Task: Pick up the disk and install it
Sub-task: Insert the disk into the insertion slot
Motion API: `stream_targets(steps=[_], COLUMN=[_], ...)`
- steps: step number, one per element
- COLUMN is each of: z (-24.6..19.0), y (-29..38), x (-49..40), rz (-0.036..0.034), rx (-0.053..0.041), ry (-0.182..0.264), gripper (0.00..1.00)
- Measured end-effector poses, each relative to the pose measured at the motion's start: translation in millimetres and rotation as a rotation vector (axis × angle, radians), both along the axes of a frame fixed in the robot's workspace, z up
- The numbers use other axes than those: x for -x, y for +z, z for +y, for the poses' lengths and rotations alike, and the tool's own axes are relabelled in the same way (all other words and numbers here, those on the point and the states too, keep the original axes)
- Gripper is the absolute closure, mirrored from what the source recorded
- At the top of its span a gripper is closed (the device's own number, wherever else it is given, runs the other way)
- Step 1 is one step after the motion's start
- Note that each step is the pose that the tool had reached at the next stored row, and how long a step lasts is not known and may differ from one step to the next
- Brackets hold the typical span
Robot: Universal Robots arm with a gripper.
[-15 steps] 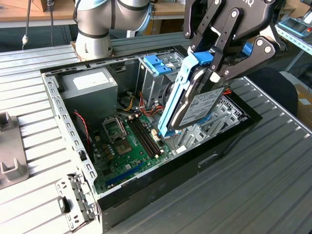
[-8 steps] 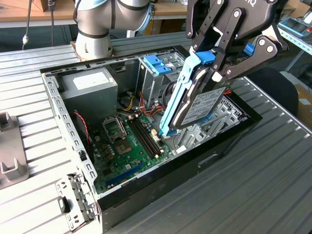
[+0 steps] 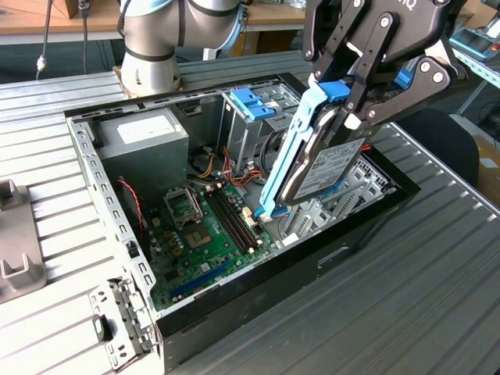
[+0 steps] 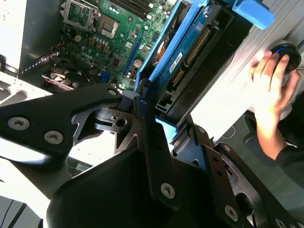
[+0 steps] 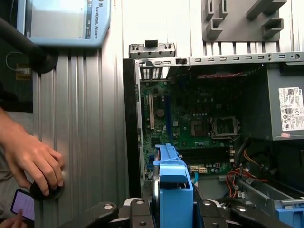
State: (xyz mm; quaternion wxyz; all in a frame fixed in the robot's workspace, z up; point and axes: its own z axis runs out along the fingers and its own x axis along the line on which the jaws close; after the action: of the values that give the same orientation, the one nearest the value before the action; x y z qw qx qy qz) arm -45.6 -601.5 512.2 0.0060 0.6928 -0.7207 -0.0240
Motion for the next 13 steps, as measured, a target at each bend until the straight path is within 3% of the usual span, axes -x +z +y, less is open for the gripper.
stream_targets(steps=[13], z=[0.0], y=[-0.1], x=[-8.2], rz=[0.0], rx=[0.0], ry=[0.0], gripper=[0.63])
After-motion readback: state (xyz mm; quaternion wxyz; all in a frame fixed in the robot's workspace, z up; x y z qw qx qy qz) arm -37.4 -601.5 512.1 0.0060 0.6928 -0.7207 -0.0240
